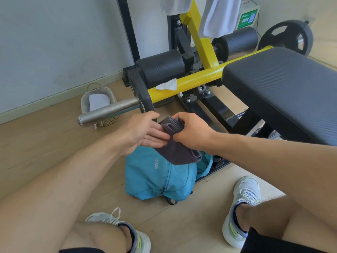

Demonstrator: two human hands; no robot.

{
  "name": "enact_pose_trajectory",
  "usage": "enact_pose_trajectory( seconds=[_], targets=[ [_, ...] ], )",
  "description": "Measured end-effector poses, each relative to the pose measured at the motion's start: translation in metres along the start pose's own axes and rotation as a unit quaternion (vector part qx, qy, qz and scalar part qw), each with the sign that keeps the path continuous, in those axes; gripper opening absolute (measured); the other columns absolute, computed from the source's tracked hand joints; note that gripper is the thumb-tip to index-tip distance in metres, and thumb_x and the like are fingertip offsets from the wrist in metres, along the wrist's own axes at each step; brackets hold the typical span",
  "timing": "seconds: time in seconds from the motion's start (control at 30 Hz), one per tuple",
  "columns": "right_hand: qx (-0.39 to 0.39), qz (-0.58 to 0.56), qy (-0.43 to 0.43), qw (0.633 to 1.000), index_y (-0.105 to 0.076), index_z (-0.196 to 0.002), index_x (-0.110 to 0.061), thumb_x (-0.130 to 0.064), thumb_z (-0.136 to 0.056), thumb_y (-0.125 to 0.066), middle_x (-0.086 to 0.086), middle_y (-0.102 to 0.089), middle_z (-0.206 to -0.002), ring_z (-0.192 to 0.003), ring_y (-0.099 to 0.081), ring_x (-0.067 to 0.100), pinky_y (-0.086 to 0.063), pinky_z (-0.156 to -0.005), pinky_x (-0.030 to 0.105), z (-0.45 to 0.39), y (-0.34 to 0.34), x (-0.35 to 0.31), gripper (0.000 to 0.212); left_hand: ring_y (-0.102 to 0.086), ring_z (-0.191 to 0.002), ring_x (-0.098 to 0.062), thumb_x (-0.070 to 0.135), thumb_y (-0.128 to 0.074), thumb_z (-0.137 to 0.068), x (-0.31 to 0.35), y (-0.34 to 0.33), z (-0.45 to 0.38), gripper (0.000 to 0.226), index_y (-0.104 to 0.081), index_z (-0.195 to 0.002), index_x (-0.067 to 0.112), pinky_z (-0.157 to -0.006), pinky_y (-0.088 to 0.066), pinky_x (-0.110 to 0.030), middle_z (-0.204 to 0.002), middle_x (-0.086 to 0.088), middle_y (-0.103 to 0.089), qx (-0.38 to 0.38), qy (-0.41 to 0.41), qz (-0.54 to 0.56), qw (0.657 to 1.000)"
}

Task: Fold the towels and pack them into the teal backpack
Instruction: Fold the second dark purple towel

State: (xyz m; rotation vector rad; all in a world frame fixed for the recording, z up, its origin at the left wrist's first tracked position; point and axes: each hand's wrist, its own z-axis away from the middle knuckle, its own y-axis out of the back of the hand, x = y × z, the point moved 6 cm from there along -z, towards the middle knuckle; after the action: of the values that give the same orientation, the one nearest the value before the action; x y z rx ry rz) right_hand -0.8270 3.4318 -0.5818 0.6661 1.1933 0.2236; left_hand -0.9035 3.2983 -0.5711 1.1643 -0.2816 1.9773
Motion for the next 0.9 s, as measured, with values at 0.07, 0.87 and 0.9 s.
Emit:
enact_pose_trajectory(
  seconds=[0.07,0.87,0.9],
  targets=[
    [0.0,-0.018,0.011,1.0,-0.07,-0.106,-0.024,-0.004,-0.08,-0.066,-0.005,-0.074,-0.092,-0.087,-0.07,0.014,-0.061,-0.079,0.038,-0.001,0.004,-0.001,0.033,-0.077,-0.085,-0.026,0.023,-0.061,-0.097,0.005,0.013,-0.001,0.025,-0.072,-0.109,0.004,-0.078,-0.064,-0.035,-0.093,-0.015,-0.079,0.032,-0.035,-0.091,0.995],
    [-0.234,-0.309,-0.063,0.92,-0.06,-0.132,-0.01,-0.017,-0.098,-0.063,0.012,-0.071,-0.126,-0.116,-0.069,0.03,-0.056,-0.098,0.041,0.001,0.031,0.01,0.035,-0.066,-0.07,-0.018,0.079,-0.047,-0.085,-0.01,0.022,-0.01,0.072,-0.078,-0.088,0.014,-0.063,-0.057,-0.026,-0.081,-0.008,-0.068,-0.111,0.014,0.177,0.978],
    [-0.21,-0.345,-0.066,0.912,-0.06,-0.132,-0.009,-0.018,-0.098,-0.063,0.014,-0.071,-0.125,-0.115,-0.069,0.03,-0.057,-0.097,0.041,-0.001,0.034,0.009,0.035,-0.064,-0.073,-0.02,0.085,-0.046,-0.081,-0.009,0.026,-0.015,0.081,-0.077,-0.092,0.012,-0.069,-0.056,-0.028,-0.082,-0.009,-0.065,-0.095,0.007,0.216,0.972]
  ],
)
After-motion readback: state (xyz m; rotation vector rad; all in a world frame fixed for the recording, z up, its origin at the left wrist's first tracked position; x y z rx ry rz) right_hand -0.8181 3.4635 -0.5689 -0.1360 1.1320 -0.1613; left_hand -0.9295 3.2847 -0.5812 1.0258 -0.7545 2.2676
